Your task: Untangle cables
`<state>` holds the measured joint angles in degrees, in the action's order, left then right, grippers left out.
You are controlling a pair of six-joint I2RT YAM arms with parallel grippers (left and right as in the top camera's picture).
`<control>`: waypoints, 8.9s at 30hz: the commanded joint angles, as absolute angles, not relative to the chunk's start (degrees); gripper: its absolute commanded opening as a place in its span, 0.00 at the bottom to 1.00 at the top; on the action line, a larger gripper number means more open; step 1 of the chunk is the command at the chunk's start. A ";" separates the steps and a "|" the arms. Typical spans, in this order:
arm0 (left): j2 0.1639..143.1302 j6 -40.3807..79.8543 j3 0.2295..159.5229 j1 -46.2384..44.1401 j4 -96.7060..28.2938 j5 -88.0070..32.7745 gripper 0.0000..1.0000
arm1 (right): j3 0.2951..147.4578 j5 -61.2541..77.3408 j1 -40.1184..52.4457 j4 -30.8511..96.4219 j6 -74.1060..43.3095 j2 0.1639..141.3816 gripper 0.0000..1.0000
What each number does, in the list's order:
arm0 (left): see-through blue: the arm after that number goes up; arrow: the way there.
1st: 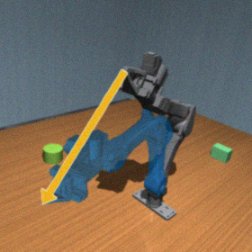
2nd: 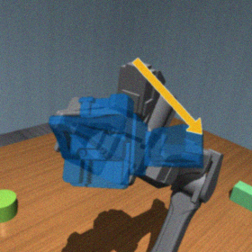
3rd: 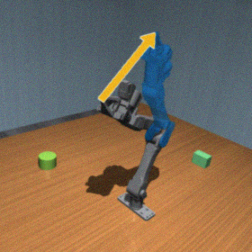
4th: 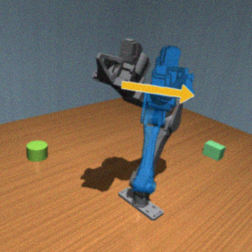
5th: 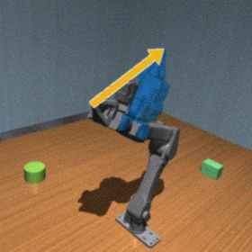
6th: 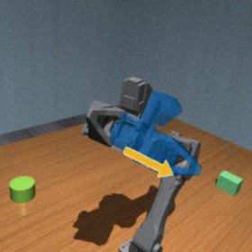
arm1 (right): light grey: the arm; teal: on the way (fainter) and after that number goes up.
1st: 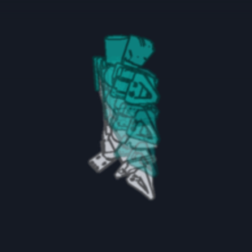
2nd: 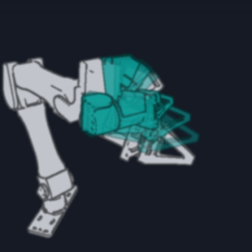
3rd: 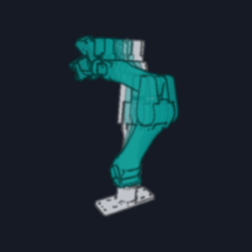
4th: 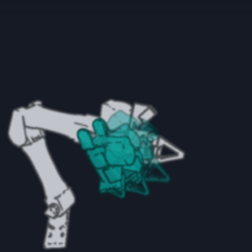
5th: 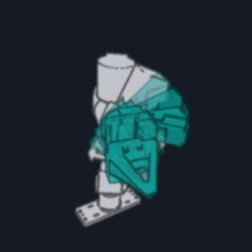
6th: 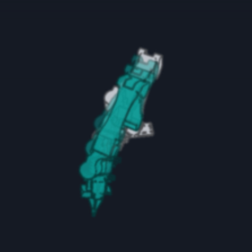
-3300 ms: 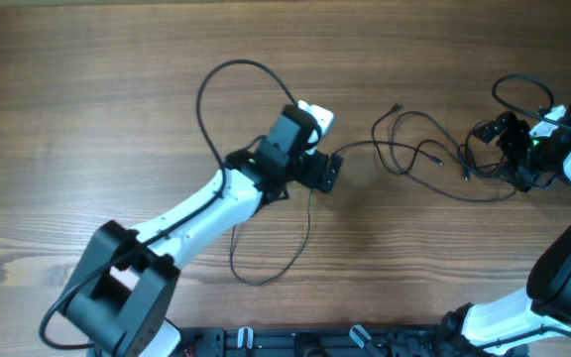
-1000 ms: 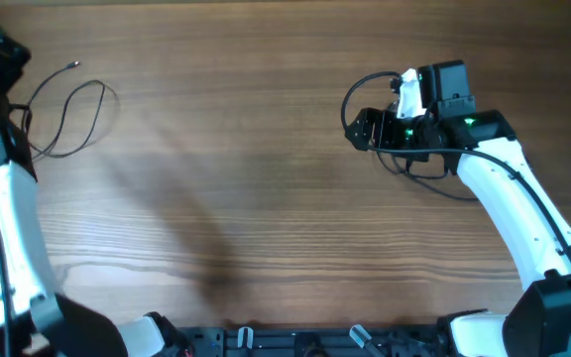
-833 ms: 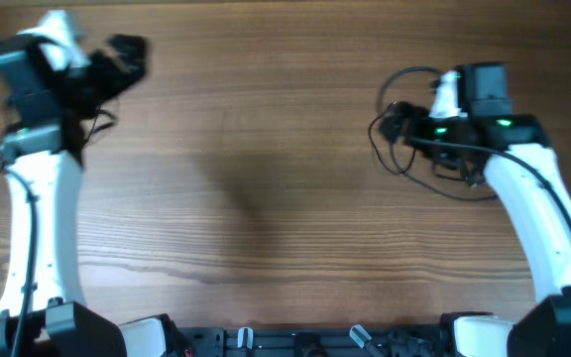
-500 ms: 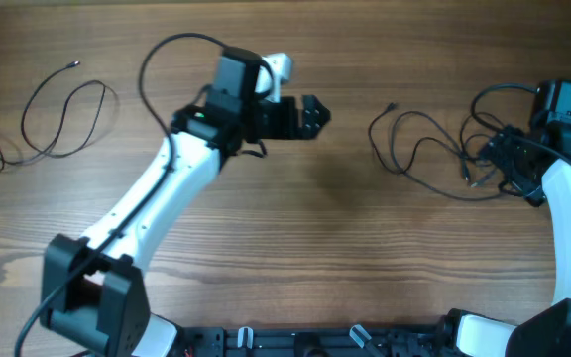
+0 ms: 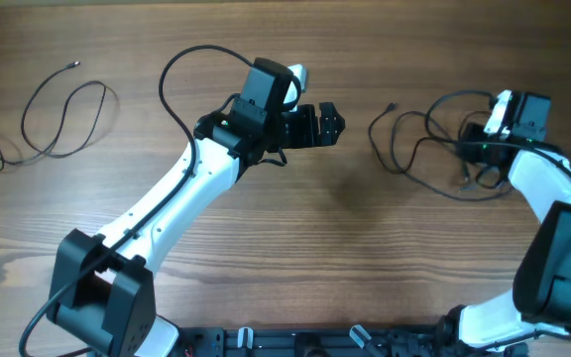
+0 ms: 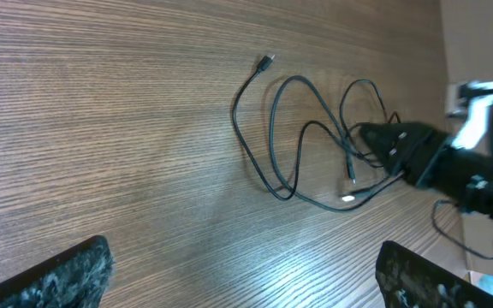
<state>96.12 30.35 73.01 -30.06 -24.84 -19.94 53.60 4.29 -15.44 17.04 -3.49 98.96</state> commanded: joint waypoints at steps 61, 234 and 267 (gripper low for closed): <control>114.78 112.31 72.86 -41.21 -9.69 -7.66 1.00 | 60.31 -10.39 0.73 50.37 -37.04 64.77 1.00; 115.22 19.31 96.64 5.50 -35.20 11.84 1.00 | 53.87 15.03 -6.92 30.28 -20.97 94.41 1.00; 112.29 6.55 102.80 20.60 -34.74 -30.24 1.00 | 57.10 9.47 -6.98 32.23 -29.02 79.90 1.00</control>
<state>120.40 5.10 100.51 24.27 -34.35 -9.32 54.41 14.87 -7.16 31.81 -22.85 87.48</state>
